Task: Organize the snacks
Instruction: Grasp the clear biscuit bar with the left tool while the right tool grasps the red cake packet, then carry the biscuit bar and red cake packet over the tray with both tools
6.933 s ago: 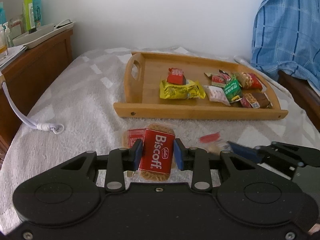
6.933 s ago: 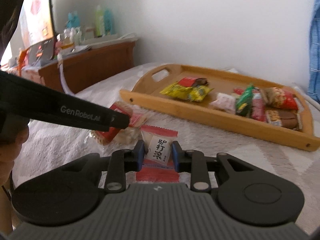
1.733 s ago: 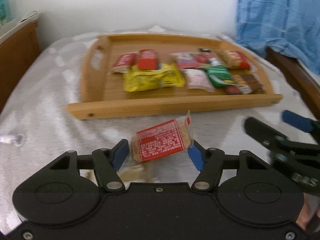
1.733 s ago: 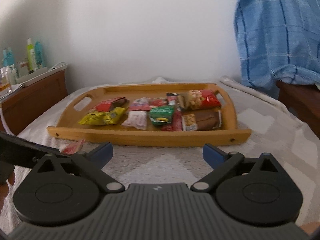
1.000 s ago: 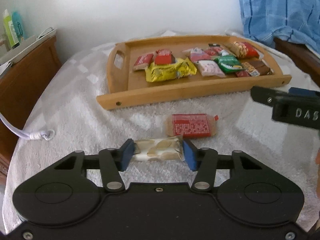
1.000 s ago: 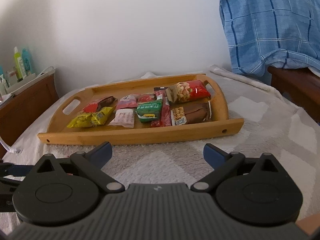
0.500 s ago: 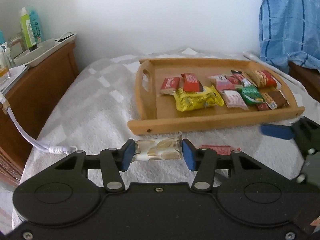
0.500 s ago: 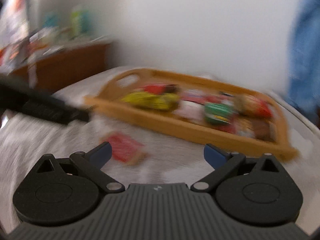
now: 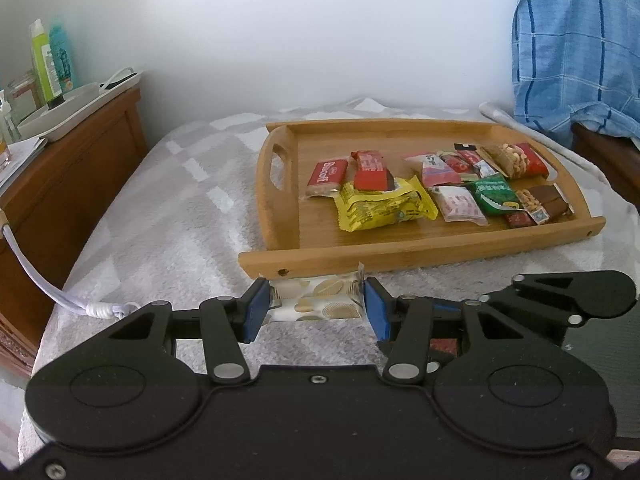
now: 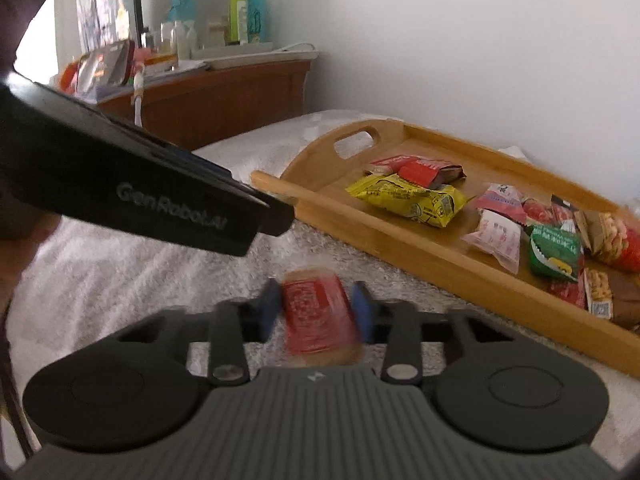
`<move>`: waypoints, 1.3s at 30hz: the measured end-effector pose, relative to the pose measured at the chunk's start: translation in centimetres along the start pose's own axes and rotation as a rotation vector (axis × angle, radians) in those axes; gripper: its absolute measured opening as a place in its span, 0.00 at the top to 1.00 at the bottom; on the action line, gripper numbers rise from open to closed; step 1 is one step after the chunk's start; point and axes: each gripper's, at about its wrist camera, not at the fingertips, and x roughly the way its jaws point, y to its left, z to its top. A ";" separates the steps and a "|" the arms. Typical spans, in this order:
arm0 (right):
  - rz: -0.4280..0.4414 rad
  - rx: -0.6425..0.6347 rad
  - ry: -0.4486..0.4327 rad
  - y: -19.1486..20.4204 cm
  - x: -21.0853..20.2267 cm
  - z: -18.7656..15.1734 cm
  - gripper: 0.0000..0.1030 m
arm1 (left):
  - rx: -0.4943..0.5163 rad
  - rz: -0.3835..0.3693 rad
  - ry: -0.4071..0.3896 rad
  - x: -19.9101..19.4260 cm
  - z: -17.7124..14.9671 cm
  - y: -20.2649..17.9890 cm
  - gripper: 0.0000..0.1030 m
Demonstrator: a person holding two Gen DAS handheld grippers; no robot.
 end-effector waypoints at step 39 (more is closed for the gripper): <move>-0.407 0.455 -0.269 -13.8 -5.2 3.2 0.63 | -0.047 -0.075 -0.093 5.0 10.0 -5.1 0.53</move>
